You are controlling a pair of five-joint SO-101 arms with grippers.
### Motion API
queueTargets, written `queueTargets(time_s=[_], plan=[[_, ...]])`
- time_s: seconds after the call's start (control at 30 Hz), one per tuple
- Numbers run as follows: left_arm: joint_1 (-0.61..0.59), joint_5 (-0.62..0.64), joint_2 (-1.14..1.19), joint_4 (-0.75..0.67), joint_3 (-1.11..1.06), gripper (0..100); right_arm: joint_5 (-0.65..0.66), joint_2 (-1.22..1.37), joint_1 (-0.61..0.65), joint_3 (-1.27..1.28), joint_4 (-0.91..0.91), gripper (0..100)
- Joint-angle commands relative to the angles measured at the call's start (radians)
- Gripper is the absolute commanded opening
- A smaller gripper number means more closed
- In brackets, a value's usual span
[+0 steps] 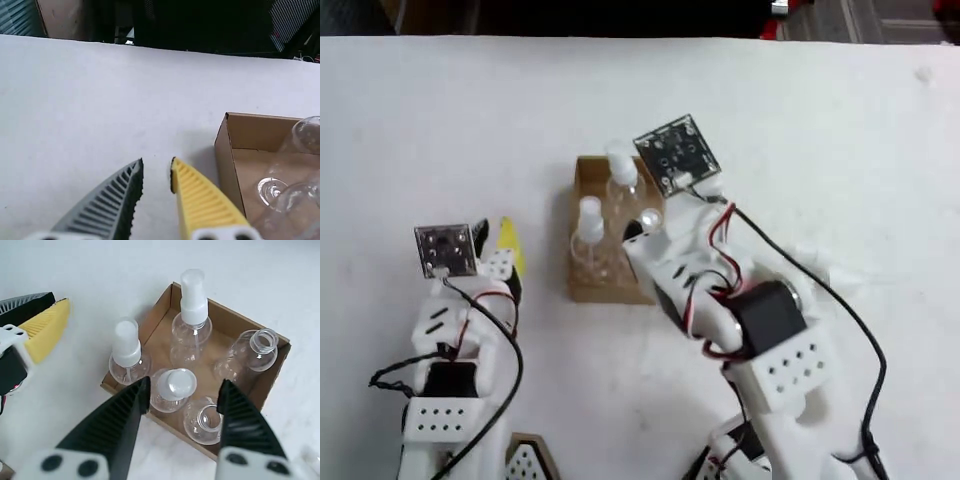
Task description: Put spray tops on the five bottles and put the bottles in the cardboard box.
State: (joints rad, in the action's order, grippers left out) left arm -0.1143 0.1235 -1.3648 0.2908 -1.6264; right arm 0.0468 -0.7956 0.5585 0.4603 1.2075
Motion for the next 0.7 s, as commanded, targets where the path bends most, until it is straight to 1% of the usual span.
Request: queueTargets(time_s=[0.0, 0.47, 0.67], plan=[[0.01, -0.012, -0.001, -0.025, 0.011, 9, 0.005, 0.062, 0.005, -0.012, -0.031, 19.8], [0.013, -0.012, -0.001, -0.025, 0.011, 9, 0.002, 0.088, 0.002, 0.037, -0.082, 19.6], [0.013, -0.012, -0.001, -0.025, 0.011, 9, 0.003, 0.088, 0.002, 0.071, -0.128, 13.9]])
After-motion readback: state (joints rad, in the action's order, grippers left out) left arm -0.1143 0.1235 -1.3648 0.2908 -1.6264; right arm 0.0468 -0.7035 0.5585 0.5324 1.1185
